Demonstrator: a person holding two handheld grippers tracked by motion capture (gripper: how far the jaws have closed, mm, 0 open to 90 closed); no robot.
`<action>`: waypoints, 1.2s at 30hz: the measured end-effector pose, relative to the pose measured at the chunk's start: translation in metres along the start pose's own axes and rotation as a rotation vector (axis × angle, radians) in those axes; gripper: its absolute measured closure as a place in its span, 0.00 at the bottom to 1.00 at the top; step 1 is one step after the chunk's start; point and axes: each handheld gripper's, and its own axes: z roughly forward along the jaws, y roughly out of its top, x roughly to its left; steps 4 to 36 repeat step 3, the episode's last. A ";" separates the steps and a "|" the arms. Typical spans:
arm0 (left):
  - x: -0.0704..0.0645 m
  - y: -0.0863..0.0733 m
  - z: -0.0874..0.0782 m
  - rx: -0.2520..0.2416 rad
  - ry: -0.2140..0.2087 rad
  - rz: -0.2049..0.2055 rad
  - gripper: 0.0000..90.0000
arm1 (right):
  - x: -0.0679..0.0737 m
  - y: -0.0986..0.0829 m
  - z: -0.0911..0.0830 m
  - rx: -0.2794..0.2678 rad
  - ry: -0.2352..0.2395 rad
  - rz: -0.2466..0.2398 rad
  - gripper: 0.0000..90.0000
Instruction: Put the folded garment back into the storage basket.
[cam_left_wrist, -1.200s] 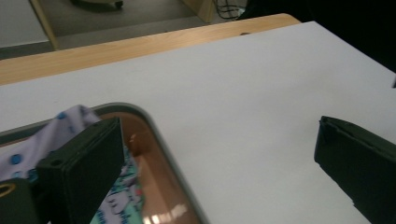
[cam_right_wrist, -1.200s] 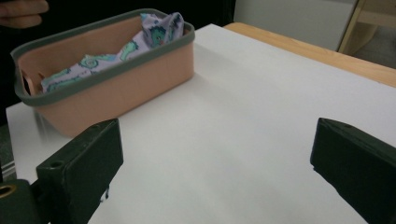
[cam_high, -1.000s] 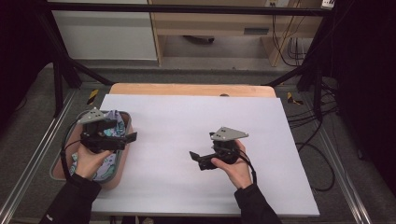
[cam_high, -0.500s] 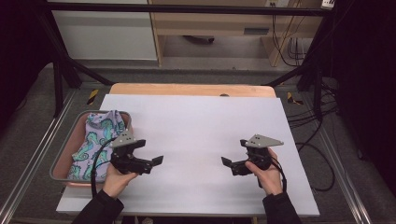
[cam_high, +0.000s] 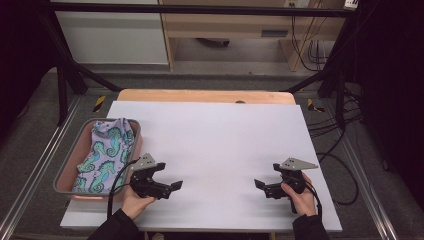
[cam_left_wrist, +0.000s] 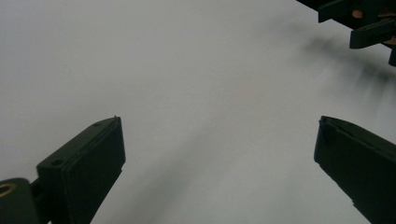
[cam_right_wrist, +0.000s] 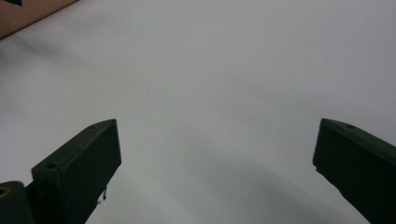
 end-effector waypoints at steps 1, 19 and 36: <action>0.001 -0.001 0.001 -0.001 -0.004 -0.003 0.02 | 0.000 -0.001 0.000 0.001 -0.003 0.004 0.02; 0.002 -0.002 0.001 -0.001 -0.001 -0.005 0.02 | 0.000 -0.002 -0.001 0.001 -0.006 0.002 0.02; 0.002 -0.002 0.001 -0.001 -0.001 -0.005 0.02 | 0.000 -0.002 -0.001 0.001 -0.006 0.002 0.02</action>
